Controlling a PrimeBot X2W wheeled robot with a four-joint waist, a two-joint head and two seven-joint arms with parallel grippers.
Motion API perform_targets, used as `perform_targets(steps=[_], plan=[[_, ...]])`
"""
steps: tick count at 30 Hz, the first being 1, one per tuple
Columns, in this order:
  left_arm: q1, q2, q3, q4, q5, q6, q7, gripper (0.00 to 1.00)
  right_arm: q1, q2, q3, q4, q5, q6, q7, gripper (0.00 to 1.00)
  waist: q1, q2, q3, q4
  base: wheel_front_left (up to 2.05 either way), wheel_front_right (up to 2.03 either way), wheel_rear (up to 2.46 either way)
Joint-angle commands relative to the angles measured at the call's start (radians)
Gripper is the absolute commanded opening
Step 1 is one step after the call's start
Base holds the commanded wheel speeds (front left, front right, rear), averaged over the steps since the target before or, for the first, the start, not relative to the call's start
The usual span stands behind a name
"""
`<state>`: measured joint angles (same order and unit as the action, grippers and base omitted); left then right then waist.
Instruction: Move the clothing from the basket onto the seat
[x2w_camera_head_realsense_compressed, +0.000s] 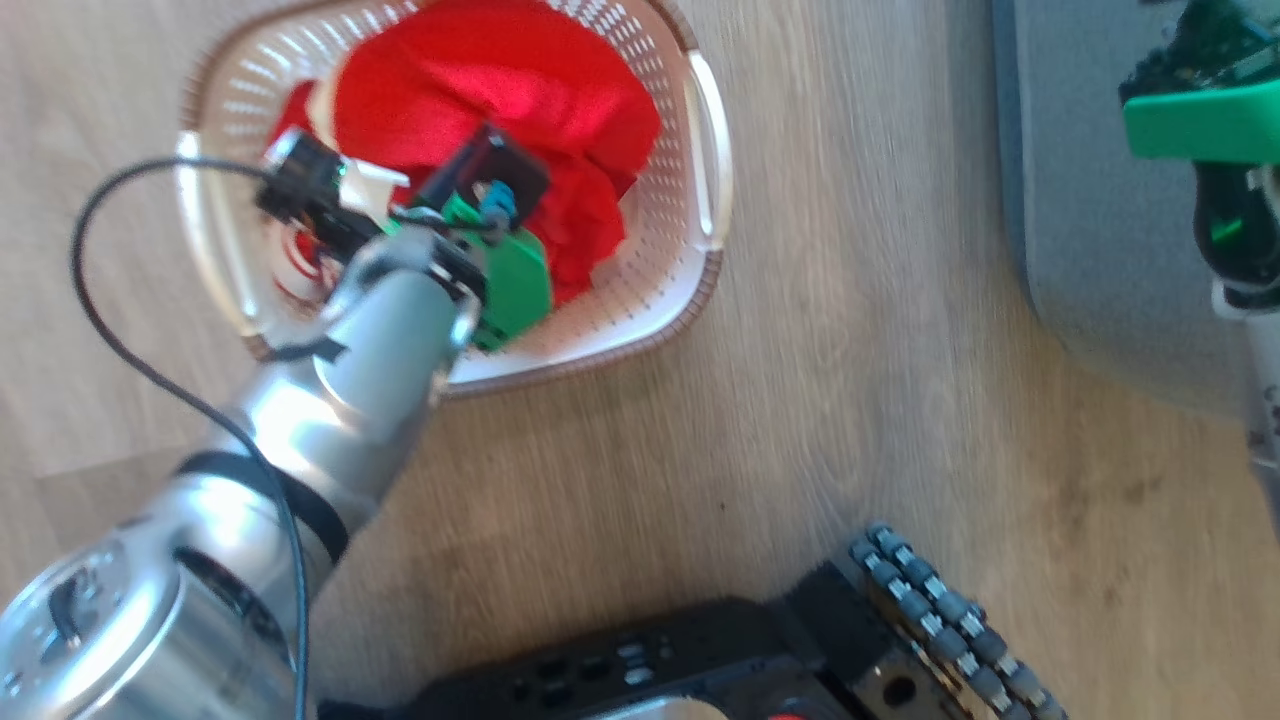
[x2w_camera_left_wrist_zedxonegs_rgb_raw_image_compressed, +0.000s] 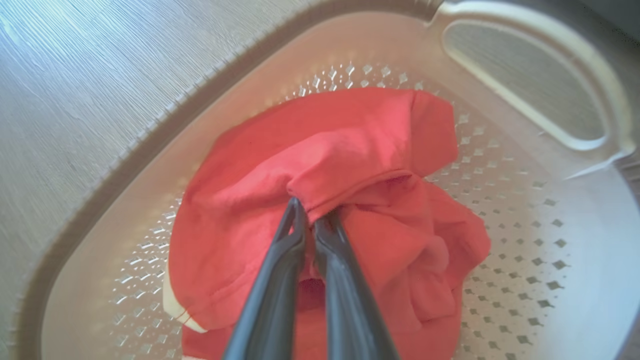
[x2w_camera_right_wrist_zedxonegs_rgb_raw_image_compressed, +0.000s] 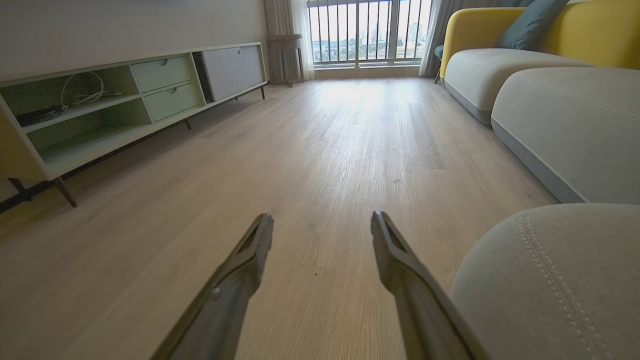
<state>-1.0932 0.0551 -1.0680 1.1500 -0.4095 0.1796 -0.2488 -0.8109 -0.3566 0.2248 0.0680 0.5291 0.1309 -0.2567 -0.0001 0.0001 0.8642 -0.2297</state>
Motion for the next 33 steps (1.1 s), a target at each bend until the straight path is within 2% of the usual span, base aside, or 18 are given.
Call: perform_targets(steps=[1,6,11,15,21,28,33], plan=[[0.034,-0.004,0.021,-0.063,-0.015,0.011,-0.012,0.0,0.052,-0.02,0.004,-0.019,0.0,0.0,-0.005,1.0,0.0001,-0.0001,-0.08,0.046,0.0,0.0,0.0],[0.105,-0.005,0.068,-0.205,-0.028,0.036,-0.013,0.0,0.089,-0.032,0.018,0.011,-0.007,0.0,-0.005,1.0,0.0001,-0.0001,-0.179,0.087,0.0,0.0,0.0],[0.157,-0.005,0.088,-0.249,-0.006,0.03,-0.013,0.0,0.119,-0.038,0.039,0.037,-0.016,0.0,-0.005,1.0,0.0001,-0.0001,-0.258,0.107,0.0,0.0,0.0],[0.197,-0.005,0.142,-0.3,0.006,0.028,-0.013,0.0,0.145,-0.038,0.052,0.062,-0.022,0.0,-0.005,1.0,0.0001,-0.0001,-0.329,0.126,0.0,0.0,0.0],[0.267,0.0,0.215,-0.421,0.079,0.027,-0.013,0.0,0.194,-0.037,0.072,0.11,-0.042,0.0,-0.005,1.0,0.0001,-0.0001,-0.436,0.157,0.0,0.0,0.0],[0.372,0.006,0.348,-0.563,0.129,-0.001,-0.013,0.0,0.26,-0.027,0.067,0.164,-0.055,0.0,-0.005,1.0,0.0001,-0.0001,-0.543,0.193,0.0,0.0,0.0],[0.457,0.005,0.438,-0.639,0.167,-0.04,-0.013,0.0,0.335,0.001,0.046,0.201,-0.064,0.0,-0.005,1.0,0.0001,-0.0001,-0.641,0.216,0.0,0.0,0.0]])
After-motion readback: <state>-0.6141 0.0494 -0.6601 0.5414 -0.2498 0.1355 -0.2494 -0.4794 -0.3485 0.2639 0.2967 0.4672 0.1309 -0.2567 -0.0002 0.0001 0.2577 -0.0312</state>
